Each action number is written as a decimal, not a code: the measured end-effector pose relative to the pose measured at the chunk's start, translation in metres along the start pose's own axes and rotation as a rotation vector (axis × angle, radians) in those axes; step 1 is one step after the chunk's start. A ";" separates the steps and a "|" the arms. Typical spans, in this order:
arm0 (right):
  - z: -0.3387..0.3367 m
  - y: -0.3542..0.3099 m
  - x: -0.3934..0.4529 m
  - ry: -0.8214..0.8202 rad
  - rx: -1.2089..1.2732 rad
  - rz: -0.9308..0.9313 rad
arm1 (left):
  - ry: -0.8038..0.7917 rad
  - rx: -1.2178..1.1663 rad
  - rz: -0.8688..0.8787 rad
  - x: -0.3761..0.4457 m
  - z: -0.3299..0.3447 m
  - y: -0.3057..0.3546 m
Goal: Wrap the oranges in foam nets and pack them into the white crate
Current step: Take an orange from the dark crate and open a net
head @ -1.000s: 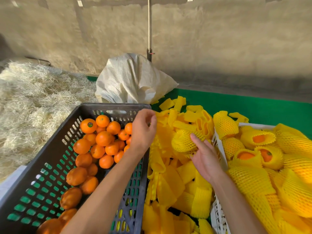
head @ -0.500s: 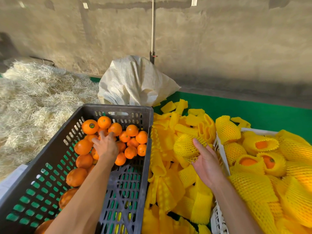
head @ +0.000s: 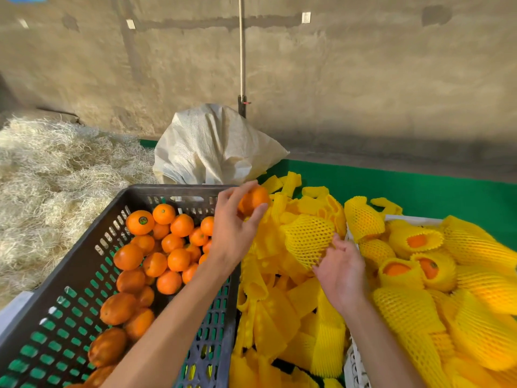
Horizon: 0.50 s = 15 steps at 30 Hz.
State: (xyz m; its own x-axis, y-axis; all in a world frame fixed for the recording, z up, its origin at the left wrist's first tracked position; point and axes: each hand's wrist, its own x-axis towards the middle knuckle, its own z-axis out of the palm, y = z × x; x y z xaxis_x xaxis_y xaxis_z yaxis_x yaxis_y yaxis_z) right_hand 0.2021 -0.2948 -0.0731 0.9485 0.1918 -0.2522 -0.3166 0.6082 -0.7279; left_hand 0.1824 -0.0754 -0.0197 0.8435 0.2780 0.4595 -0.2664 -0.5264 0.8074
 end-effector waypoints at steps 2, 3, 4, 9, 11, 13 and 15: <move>-0.001 -0.001 -0.001 -0.029 0.040 -0.017 | -0.082 -0.158 -0.028 -0.011 0.017 0.011; -0.002 -0.002 -0.001 -0.040 0.036 -0.028 | -0.118 -0.228 -0.052 -0.016 0.025 0.014; -0.002 -0.002 -0.001 -0.045 0.009 -0.042 | -0.150 -0.300 -0.086 -0.020 0.031 0.015; -0.007 0.000 0.001 0.041 -0.142 -0.105 | -0.210 -0.575 -0.406 -0.029 0.041 0.019; -0.006 0.002 -0.001 0.035 -0.271 -0.164 | -0.217 -0.635 -0.474 -0.030 0.041 0.020; -0.003 0.001 -0.006 0.071 -0.455 -0.209 | -0.249 -0.657 -0.489 -0.031 0.041 0.022; -0.002 -0.002 -0.008 0.120 -0.703 -0.290 | -0.303 -0.673 -0.517 -0.035 0.044 0.024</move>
State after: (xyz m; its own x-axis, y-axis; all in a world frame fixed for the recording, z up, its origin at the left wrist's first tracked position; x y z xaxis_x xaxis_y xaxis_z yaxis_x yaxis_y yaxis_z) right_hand 0.1950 -0.2995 -0.0711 0.9996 -0.0096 -0.0270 -0.0272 -0.0191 -0.9994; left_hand 0.1673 -0.1331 -0.0325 0.9953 0.0757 -0.0612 0.0437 0.2142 0.9758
